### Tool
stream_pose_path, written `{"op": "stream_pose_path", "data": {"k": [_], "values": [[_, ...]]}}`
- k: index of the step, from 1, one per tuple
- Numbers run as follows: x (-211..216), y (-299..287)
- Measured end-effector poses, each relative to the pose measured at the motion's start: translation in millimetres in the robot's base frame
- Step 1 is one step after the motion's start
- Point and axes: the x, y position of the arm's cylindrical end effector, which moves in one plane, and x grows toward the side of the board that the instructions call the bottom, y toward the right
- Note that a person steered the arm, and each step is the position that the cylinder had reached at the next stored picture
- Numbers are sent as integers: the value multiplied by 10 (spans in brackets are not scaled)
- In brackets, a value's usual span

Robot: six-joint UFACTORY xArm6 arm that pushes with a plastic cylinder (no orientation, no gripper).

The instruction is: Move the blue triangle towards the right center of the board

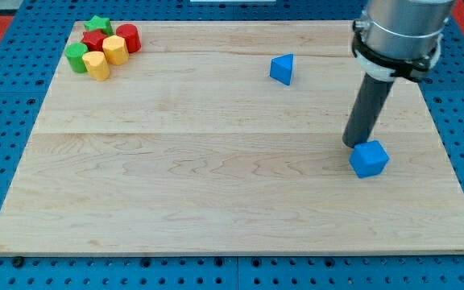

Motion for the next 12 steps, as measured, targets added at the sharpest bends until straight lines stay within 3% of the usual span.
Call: {"op": "stream_pose_path", "data": {"k": [2,4,6,8,12], "values": [[364,282],[-725,877],[-1951,541],[-2100,-657],[-2100,-462]]}}
